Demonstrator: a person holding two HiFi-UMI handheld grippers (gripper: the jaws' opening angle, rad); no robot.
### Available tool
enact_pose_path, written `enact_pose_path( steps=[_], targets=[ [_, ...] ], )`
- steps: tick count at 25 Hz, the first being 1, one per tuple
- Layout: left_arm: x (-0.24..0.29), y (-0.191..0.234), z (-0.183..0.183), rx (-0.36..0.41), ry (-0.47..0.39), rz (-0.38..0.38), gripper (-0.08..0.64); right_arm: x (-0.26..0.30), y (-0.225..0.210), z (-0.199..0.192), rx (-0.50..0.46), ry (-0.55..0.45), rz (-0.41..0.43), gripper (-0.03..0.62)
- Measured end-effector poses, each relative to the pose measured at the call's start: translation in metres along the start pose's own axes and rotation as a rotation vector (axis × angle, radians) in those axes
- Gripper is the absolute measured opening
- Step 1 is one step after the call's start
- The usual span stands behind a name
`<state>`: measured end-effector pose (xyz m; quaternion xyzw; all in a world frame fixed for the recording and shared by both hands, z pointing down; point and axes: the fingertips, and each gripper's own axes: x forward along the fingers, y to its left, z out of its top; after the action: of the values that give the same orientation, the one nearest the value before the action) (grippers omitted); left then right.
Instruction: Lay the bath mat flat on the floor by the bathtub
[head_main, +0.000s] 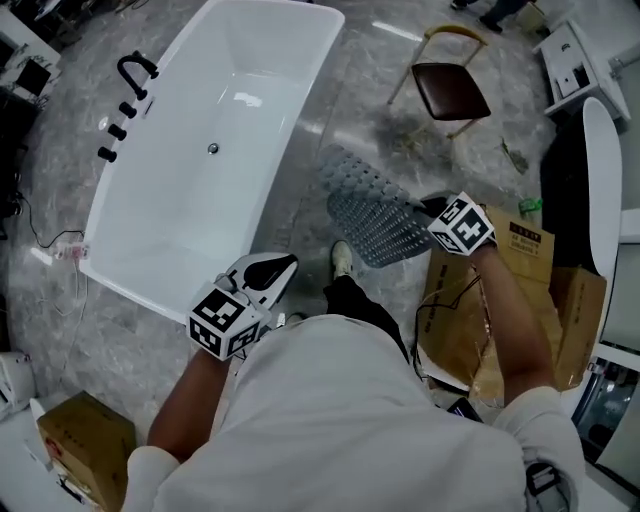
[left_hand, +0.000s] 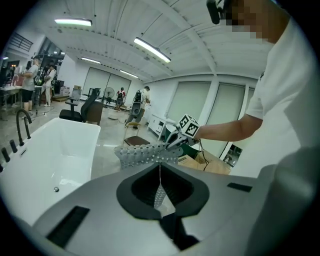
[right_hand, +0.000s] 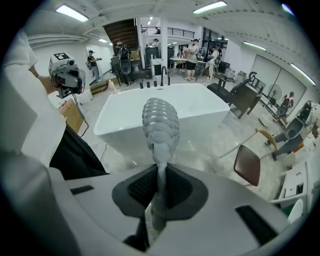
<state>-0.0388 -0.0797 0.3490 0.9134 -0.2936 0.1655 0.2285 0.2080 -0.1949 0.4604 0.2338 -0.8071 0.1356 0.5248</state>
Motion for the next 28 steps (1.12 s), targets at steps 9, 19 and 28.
enact_pose_path(
  steps=[9,19,28],
  targets=[
    [0.089,0.042,0.064,-0.068,0.007,0.051,0.018,0.056,-0.152,0.039,-0.129,0.025,0.011,0.04],
    [0.157,0.083,0.087,-0.144,0.043,0.089,0.018,0.146,-0.31,0.083,-0.236,0.035,-0.044,0.038],
    [0.186,0.11,0.076,-0.219,0.086,0.11,0.018,0.227,-0.407,0.125,-0.308,0.042,-0.131,0.038]
  ],
)
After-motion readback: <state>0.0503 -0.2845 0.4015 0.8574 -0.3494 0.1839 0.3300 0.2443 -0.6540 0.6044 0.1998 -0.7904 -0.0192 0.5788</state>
